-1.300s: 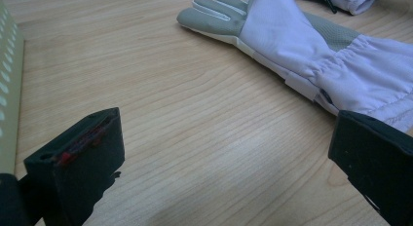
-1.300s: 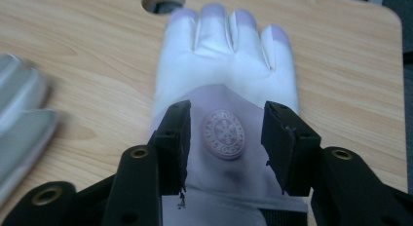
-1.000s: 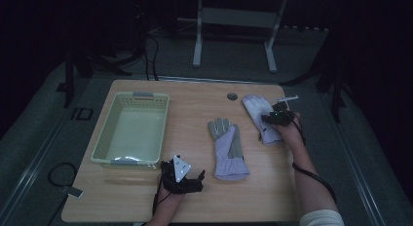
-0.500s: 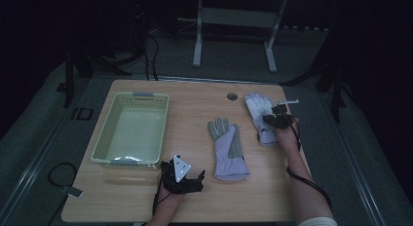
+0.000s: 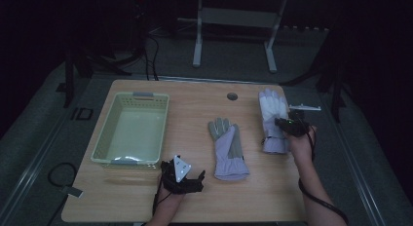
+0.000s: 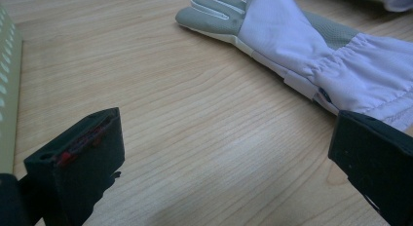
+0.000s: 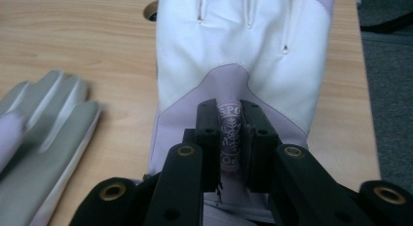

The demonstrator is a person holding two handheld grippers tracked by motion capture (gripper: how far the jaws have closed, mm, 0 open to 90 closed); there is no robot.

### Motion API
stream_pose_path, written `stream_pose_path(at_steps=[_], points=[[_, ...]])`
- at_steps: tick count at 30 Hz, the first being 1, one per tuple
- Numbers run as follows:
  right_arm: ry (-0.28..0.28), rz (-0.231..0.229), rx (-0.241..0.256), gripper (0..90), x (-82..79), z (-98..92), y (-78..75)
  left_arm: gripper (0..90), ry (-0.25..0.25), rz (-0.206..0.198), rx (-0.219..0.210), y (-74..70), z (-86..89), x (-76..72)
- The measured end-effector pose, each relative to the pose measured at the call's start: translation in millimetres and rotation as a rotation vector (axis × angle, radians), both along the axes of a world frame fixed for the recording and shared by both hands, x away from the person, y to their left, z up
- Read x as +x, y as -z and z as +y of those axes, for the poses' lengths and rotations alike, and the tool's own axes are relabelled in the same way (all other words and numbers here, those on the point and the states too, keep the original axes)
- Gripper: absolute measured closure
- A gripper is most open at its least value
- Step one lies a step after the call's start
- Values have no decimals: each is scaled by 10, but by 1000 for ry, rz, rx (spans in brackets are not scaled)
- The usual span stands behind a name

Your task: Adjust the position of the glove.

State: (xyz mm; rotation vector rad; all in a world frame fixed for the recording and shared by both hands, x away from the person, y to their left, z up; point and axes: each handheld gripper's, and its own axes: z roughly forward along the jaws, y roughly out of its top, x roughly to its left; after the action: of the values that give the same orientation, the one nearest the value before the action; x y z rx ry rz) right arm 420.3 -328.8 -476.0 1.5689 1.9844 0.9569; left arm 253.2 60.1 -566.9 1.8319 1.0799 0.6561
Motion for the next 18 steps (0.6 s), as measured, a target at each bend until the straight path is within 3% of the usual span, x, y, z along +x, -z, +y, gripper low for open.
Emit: stream_pose_path(at_steps=[6, 9, 14, 18], points=[[24, -41, 39, 798, -361, -25, -167, 0, -1, -2, 5, 0, -5, -3], [12, -59, 31, 796, -534, 15, -211, 0, 1, -3, 7, 0, -7, -4], [18, -62, 12, 794, -729, 49, -159, 0, 1, -3, 8, -1, -6, -5], [24, -37, 27, 788, -794, 78, -5, 0, 3, -5, 9, -1, -9, -8]])
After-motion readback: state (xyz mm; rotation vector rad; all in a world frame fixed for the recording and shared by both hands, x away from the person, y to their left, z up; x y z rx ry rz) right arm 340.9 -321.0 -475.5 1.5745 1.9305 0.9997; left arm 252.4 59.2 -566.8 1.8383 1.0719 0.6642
